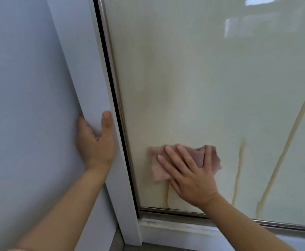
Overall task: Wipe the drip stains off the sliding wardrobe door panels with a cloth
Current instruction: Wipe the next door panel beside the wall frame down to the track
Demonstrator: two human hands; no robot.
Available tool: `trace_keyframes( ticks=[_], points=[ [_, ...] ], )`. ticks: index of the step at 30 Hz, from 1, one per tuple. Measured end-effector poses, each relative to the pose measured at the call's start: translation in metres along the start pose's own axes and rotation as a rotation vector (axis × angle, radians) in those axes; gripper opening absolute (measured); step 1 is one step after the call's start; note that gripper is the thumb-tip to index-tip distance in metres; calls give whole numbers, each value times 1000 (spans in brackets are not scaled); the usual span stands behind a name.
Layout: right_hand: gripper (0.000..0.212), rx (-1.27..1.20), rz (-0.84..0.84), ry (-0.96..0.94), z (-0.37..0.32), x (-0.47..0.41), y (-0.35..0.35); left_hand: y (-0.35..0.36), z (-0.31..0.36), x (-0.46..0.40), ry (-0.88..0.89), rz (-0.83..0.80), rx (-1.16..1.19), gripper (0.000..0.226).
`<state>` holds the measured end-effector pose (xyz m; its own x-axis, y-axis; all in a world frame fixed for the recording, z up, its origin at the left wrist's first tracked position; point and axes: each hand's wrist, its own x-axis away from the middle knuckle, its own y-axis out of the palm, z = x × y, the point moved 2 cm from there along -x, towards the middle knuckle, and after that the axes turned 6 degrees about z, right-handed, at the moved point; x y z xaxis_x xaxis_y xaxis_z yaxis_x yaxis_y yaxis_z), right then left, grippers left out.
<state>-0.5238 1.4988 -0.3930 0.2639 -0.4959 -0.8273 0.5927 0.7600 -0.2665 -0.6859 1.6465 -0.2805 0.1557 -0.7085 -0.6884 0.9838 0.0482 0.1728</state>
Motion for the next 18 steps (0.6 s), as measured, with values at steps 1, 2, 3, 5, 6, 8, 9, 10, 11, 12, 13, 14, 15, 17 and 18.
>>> trace_keyframes(
  ticks=[1,2,3,5,6,8,9,10,11,12,13,14,15,17,18],
  points=[
    [59,-11,-34,-21,-8,16,1,-1,-2,4,6,-7,-11,56],
    [58,-14,-46,-40,-10,24,0,-2,-4,5,8,-14,-22,51],
    [56,-21,-48,-46,-9,27,-2,-3,-5,6,14,-22,-36,47],
    [54,-37,-11,-15,1,12,-7,-3,-6,8,27,-22,-52,43],
    [54,-40,32,38,7,-2,-8,-2,-6,9,30,-14,-49,40],
    [54,-19,119,169,16,-31,-8,0,-8,10,43,0,-32,30],
    [53,-1,141,209,15,-39,-7,0,-9,9,49,4,-24,28],
    [54,18,149,216,11,-39,-5,1,-10,8,51,5,-19,27],
    [54,25,137,193,5,-32,-2,1,-10,7,59,7,-17,29],
    [56,4,93,147,-5,-16,2,0,-10,7,64,10,-19,31],
    [57,-24,35,85,-13,4,3,0,-10,7,66,12,-17,33],
    [59,-44,-23,16,-17,24,3,1,-10,7,68,15,-18,35],
    [59,-46,-65,-50,-17,37,2,1,-9,7,72,22,-21,38],
    [58,-43,-85,-113,-4,38,-3,0,-10,8,73,19,-47,39],
    [56,-43,-55,-96,4,26,-5,0,-11,8,67,18,-60,37]
  ],
)
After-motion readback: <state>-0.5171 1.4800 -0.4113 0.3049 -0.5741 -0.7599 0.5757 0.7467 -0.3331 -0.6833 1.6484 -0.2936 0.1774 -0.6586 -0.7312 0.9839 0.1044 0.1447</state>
